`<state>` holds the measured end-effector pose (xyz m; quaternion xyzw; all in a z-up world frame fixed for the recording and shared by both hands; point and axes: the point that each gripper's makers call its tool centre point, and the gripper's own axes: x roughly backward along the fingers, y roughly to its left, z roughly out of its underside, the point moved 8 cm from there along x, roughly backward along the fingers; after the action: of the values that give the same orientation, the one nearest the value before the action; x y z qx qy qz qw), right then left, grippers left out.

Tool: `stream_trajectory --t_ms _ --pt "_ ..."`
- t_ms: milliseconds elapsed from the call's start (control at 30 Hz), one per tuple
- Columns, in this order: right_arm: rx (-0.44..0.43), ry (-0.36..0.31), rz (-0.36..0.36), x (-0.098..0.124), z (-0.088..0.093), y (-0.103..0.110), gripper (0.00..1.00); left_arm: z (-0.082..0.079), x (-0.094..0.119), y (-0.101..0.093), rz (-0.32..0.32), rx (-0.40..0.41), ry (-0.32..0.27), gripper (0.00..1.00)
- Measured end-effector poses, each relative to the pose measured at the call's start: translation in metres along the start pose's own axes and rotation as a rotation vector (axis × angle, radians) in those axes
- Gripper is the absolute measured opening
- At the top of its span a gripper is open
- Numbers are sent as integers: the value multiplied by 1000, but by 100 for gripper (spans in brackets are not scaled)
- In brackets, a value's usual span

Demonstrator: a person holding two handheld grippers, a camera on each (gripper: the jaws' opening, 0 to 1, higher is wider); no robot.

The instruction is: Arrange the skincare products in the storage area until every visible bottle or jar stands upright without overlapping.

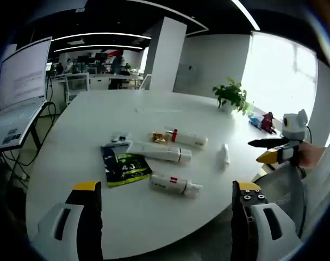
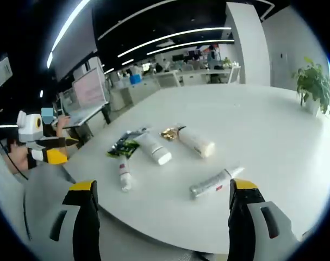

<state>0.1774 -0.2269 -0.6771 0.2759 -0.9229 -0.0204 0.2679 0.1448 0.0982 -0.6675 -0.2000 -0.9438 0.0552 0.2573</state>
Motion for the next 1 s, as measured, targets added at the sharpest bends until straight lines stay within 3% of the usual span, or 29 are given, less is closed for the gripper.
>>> stream_trajectory --t_ms 1000 --pt "0 4 1 0 1 -1 100 -1 0 -1 -7 0 -1 92"
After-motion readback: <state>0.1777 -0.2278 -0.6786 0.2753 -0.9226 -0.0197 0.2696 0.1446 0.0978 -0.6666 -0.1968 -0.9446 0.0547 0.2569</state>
